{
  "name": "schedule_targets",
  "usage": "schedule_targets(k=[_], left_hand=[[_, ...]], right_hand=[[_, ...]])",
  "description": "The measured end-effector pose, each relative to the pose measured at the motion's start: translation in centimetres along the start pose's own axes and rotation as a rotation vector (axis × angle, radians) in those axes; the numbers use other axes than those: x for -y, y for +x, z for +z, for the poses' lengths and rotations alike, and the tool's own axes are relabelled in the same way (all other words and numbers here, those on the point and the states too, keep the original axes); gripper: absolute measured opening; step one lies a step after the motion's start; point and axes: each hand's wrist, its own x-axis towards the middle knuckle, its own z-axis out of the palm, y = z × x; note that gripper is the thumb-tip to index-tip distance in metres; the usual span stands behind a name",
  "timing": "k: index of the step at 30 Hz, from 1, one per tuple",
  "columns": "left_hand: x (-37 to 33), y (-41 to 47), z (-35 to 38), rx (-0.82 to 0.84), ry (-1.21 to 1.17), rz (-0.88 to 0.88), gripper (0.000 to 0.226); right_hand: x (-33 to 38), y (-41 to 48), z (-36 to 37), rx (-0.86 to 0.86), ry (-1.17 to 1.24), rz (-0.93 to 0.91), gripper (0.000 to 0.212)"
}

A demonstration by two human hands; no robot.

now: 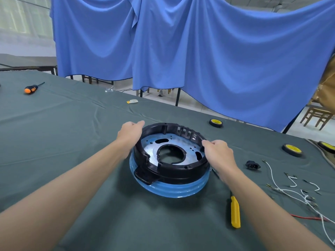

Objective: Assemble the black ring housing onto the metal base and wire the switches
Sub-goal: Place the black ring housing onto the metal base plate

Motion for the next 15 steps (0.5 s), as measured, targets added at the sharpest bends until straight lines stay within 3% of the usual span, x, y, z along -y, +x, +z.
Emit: schedule_targets(k=[4,10,15], left_hand=[[0.1,0.7,0.1,0.241,0.02,-0.07,0.049],[0.4,0.7,-0.9,0.001,0.252,-0.065,0.057],[0.2,0.5,-0.8,0.066,0.293,0.032,0.046]], right_hand=[[0.2,-0.3,0.2,0.031,-0.046,-0.007,0.028],[0.3,0.6,-0.5,0.096,-0.019,-0.021,0.032],[1.4,0.9,-0.2,0.087,-0.113,-0.065,0.017]])
